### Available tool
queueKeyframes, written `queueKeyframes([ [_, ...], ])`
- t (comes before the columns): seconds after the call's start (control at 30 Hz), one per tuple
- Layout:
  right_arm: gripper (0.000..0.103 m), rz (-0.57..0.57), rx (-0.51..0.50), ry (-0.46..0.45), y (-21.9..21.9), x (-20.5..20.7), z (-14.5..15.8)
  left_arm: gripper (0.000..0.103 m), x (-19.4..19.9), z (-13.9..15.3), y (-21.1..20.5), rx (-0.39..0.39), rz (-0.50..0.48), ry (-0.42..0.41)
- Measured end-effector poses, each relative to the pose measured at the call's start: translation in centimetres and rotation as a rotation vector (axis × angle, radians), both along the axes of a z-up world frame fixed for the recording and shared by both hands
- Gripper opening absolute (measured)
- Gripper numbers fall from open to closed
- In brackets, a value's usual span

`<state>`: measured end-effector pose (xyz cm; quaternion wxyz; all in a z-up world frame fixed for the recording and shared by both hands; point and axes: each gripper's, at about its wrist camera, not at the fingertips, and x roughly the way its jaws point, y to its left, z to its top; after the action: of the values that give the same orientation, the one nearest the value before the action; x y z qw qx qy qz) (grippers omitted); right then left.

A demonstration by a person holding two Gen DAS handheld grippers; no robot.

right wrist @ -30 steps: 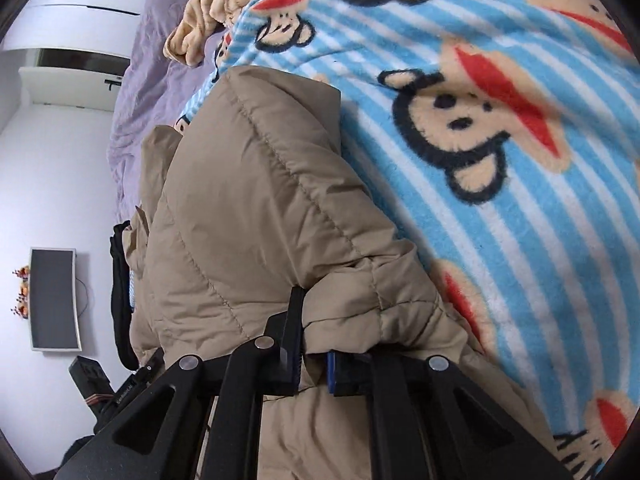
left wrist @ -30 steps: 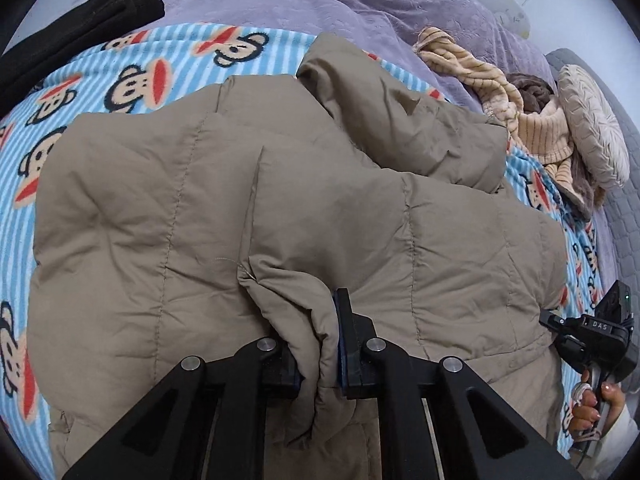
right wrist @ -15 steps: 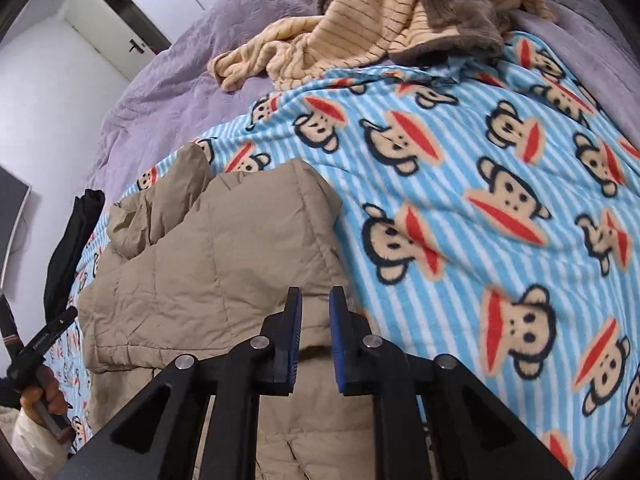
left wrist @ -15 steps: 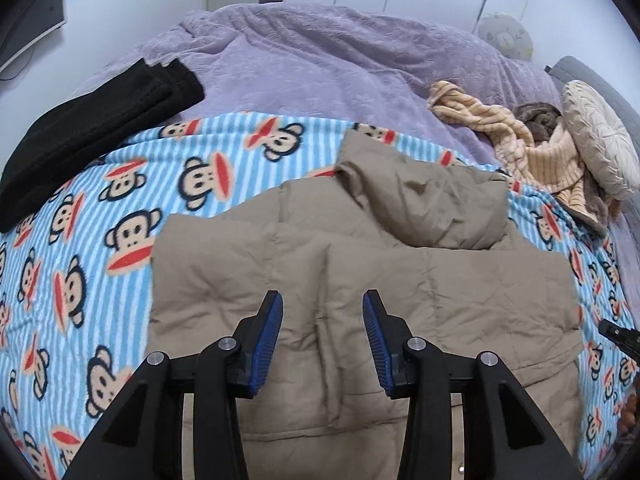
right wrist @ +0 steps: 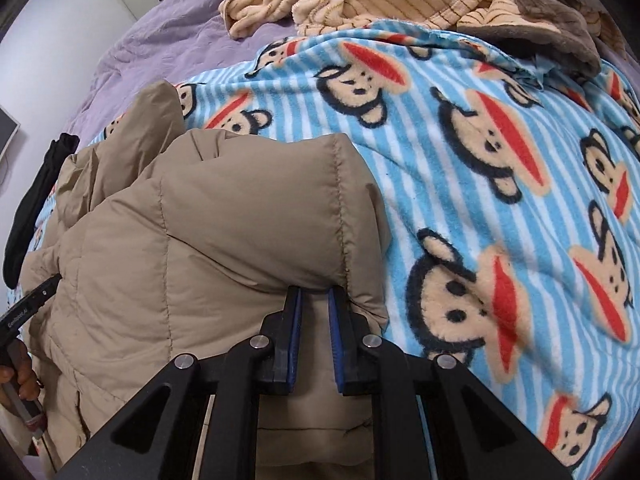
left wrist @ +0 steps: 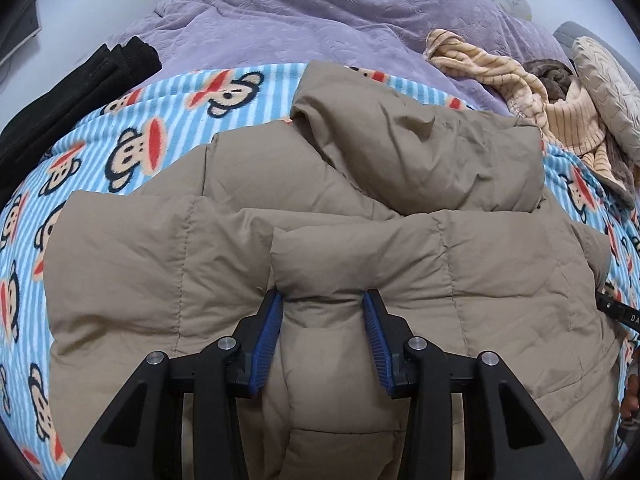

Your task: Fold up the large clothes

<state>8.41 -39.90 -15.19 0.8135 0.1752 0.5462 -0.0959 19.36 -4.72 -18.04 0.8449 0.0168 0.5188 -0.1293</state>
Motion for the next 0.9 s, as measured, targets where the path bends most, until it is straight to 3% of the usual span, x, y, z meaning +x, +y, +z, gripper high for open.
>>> queueKeyframes([
  [0.23,0.016,-0.029,0.009,0.014,-0.1,-0.5,0.7,0.044,-0.5,1.4,0.3,0.042,0.015,0.005],
  [0.3,0.022,-0.022,-0.006,0.013,0.2,-1.2,1.6,0.044,-1.5,2.4,0.9,0.054,0.015,-0.015],
  [0.37,0.049,-0.017,-0.028,0.007,0.7,-2.0,2.3,0.044,-2.8,3.2,1.8,0.056,0.017,-0.025],
  [0.43,0.064,-0.017,-0.072,0.0,1.4,-3.2,3.2,0.044,-4.0,3.5,2.5,0.066,0.017,-0.022],
  [0.63,0.064,-0.028,-0.094,0.045,2.3,-6.5,4.1,0.044,-5.9,2.3,4.1,0.123,0.045,0.023],
  [0.9,0.068,-0.073,-0.012,0.056,2.9,-11.2,5.8,0.044,-8.8,4.6,4.7,0.109,0.045,0.058],
])
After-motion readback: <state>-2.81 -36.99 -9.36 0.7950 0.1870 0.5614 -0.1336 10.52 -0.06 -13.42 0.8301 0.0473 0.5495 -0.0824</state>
